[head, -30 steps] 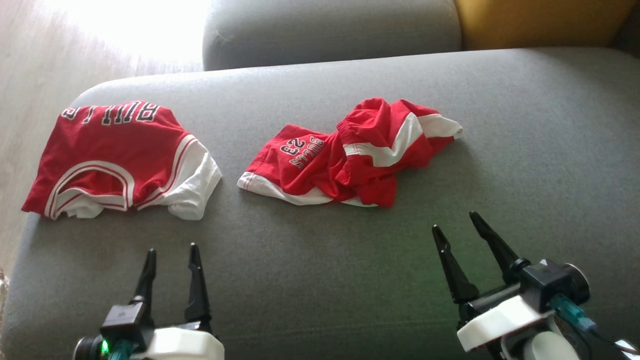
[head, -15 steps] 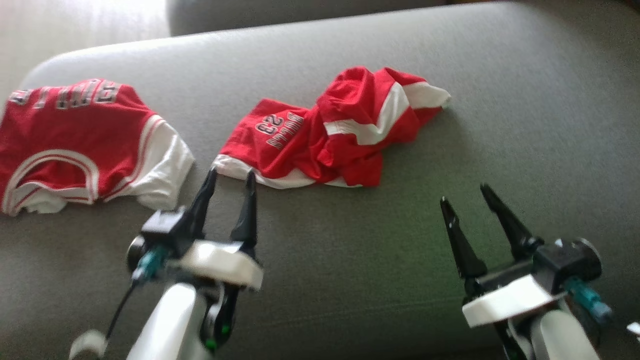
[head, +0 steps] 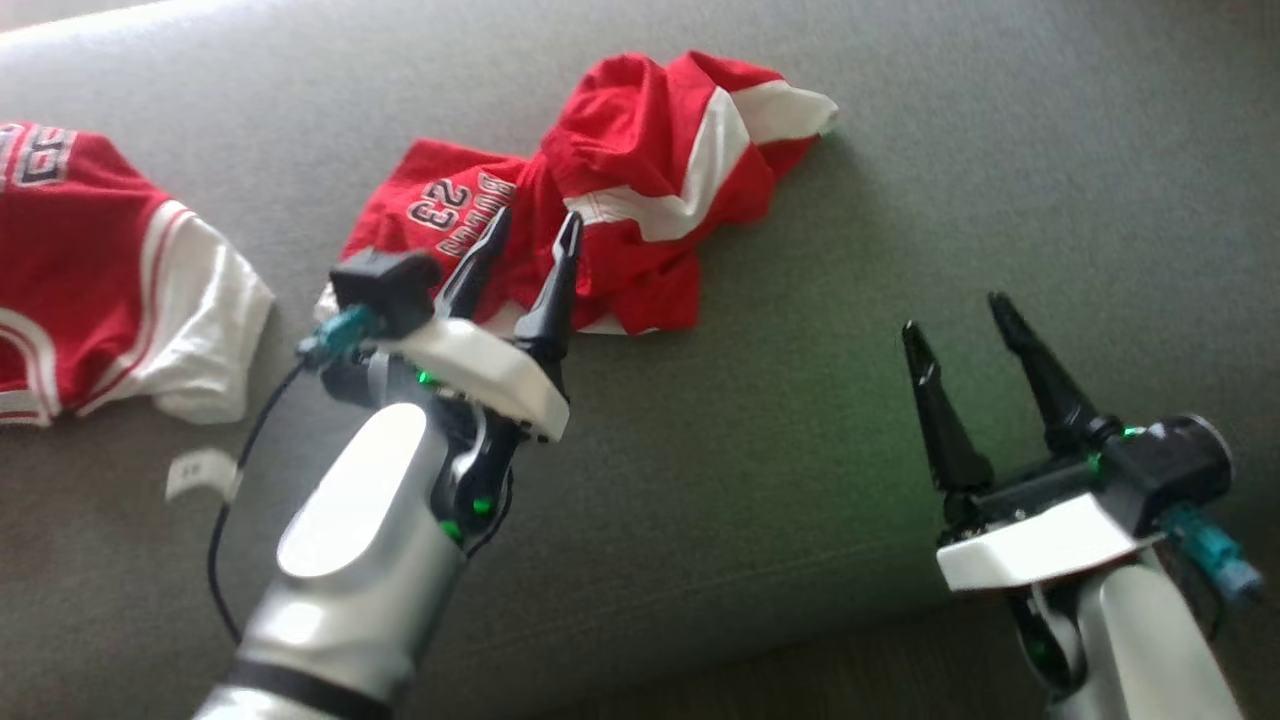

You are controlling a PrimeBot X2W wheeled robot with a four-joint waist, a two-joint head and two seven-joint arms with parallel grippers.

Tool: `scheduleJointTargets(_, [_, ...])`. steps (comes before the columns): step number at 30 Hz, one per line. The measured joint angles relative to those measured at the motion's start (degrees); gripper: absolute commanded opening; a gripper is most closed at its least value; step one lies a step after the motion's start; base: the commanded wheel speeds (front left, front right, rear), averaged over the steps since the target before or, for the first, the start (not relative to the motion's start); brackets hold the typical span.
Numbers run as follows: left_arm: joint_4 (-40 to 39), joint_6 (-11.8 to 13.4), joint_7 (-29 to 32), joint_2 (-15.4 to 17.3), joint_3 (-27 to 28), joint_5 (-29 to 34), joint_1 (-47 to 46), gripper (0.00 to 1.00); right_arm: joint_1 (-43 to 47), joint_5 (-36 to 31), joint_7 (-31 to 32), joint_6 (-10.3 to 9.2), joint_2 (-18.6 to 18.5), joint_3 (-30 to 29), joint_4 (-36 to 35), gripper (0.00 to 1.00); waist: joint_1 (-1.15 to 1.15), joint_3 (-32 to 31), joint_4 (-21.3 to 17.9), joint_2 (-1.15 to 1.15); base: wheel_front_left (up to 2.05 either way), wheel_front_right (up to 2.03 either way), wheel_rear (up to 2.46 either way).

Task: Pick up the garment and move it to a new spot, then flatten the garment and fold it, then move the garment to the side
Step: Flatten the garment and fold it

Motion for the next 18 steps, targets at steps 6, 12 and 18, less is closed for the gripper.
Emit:
scheduleJointTargets(6, [6.34,-0.51,4.13,-0.08,-2.76,-5.56,-6.08,1.00,-1.24,0.78,0.00,0.00,0.00,-0.20,-0.42,1.00,0.00,2.30,-2.13,0.00,0.00,0.00,0.00])
scheduleJointTargets(12, [12.01,2.45,4.03,-0.21,-3.55,-5.65,-9.45,1.00,-1.29,1.70,0.00,0.00,0.00,-0.25,-0.64,1.00,-0.01,3.41,-3.62,0.00,0.00,0.00,0.00])
scheduleJointTargets(18, [14.19,3.26,4.03,-0.21,-4.28,-7.23,-9.68,1.00,-1.38,1.70,0.00,0.00,0.00,-0.52,-0.73,1.00,-0.01,3.90,-3.82,0.00,0.00,0.00,0.00])
